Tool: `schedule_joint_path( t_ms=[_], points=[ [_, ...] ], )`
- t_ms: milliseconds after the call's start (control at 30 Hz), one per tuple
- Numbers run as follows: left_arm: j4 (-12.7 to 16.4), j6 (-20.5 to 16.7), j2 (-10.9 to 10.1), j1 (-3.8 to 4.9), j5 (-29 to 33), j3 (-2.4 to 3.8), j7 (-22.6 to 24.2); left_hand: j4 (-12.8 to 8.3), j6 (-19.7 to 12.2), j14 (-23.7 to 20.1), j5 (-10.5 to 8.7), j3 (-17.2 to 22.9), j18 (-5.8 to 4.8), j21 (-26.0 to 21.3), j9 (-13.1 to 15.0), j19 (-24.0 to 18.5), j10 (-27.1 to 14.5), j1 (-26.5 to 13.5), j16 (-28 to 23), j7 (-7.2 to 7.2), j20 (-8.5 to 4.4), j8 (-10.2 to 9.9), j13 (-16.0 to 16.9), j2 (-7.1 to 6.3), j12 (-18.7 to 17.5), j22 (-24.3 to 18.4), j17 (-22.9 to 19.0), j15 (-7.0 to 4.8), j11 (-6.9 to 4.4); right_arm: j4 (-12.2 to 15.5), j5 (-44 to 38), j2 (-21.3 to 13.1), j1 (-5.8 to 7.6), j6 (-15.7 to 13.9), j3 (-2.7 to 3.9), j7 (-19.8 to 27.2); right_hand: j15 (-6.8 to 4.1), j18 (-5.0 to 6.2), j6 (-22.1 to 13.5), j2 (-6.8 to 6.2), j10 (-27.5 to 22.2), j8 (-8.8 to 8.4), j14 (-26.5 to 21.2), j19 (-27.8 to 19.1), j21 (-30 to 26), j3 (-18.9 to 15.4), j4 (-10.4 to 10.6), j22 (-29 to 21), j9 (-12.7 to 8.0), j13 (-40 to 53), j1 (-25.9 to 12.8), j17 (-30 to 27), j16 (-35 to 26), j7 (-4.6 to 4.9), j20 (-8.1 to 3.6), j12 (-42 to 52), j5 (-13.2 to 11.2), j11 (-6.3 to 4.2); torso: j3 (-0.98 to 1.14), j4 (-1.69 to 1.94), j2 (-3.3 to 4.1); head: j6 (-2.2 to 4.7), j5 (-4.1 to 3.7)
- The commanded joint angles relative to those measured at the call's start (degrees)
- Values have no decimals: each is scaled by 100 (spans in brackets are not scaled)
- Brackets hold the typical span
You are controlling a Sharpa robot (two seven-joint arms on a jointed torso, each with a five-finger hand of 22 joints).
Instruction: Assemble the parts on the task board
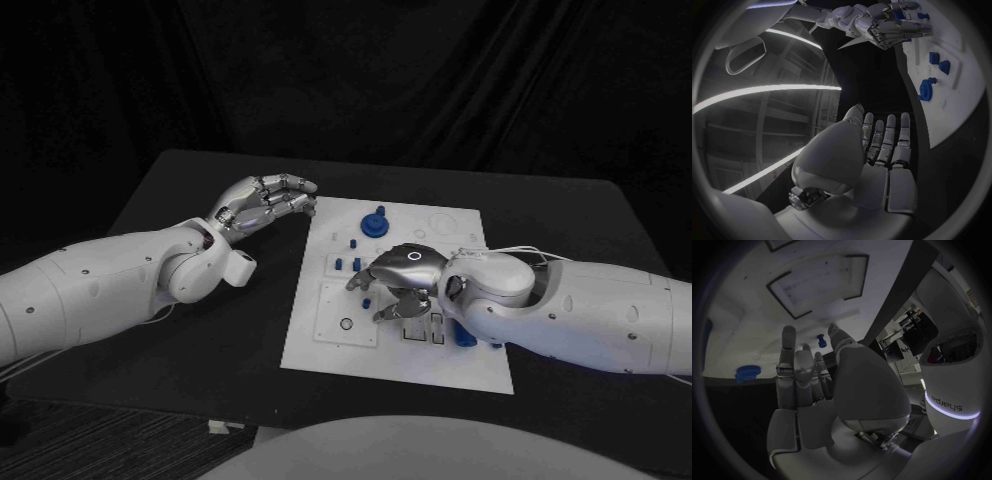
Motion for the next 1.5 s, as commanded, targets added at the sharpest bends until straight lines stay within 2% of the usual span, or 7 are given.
schedule_joint_path(
  t_ms=[33, 167, 433, 633, 767, 900, 1500],
  points=[
    [5, 58, -8, -17, 43, 5, 163, -11, 31, 13, 23, 9, 86, 17, -7, 17, 42, 43, -2, 14, -6, -26, -7, -7, 9, -7, -4, -12, -15, 139, -60, -172, 12, -384, -1, -5, 2, 18, -277, -97, -353, -22, -114, -11, -124, -160, 460, -86, -144, 58, 269, -27, -31, -70, 73, 147, -44, 41, 2, -3, -1, -1, 3],
    [3, 54, -22, -23, 43, 5, 162, -11, 30, 12, 21, 9, 86, 17, -10, 16, 41, 44, -5, 18, -7, -28, -10, -7, 7, -7, -6, -12, -15, 330, -34, -433, 163, -636, 1, -37, 52, 40, -530, -336, -768, -42, -241, -56, -156, -368, 745, -154, -266, 64, 398, -124, -113, -124, 77, 238, -22, 55, 4, -3, 2, -1, -21],
    [6, 38, -46, -30, 43, 5, 154, -11, 29, 11, 21, 8, 86, 16, -12, 15, 41, 44, -6, 20, -7, -30, -11, -9, 6, -8, -6, -12, -15, 647, 356, -1169, 701, -827, 0, -205, 61, 47, 406, -175, -954, 133, -181, 23, -137, -235, 730, -216, -151, 39, 608, -41, 14, -33, 85, 546, 359, 91, 5, -2, 5, -1, -40],
    [1, 37, -49, -35, 43, 5, 151, -12, 29, 12, 21, 8, 86, 16, -13, 15, 41, 45, -6, 21, -7, -30, -12, -10, 6, -8, -7, -12, -16, 607, 428, -1544, 837, -733, -3, -329, 46, 51, 679, -136, -924, 221, -66, 105, -122, -212, 728, -222, -132, -16, 573, 81, 156, 26, 71, 671, 447, 87, 2, -17, -8, -1, -77],
    [8, 50, -59, -48, 43, 5, 153, -18, 31, 16, 31, 13, 85, 16, -18, 13, 42, 56, -7, 22, -7, -33, -17, -8, 3, -9, -9, -9, -18, 527, 447, -1707, 793, -636, -4, -395, 16, 53, 374, -443, -1272, 55, 131, 268, -108, -456, 758, -233, -277, -290, 358, 246, 348, -93, 41, 494, 245, 73, 4, -12, -8, -1, -89],
    [17, 52, -69, -57, 43, 5, 156, -44, 35, 21, 52, 31, 85, 17, -29, 11, 44, 92, -12, 21, -6, -39, -29, -6, -3, -9, -15, -7, -16, 466, 454, -1771, 671, -617, -5, -397, 12, 53, 275, -493, -1348, 23, 158, 287, -114, -498, 764, -240, -317, -355, 340, 281, 381, -107, 37, 448, 228, 72, 1, -15, -10, -1, -82],
    [33, 85, -75, -81, 43, 5, 146, -83, 44, 30, 101, 58, 84, 20, -46, 11, 52, 140, -19, 25, -6, -46, -47, -2, -11, -9, -24, -4, -12, 40, 460, -1506, 370, -588, -5, -244, 75, 41, 901, 12, -169, 73, 348, 490, -112, -143, 693, -251, -389, -615, 397, 403, 535, 137, 63, 837, 193, 33, 7, -30, -19, -1, -95]
  ],
)
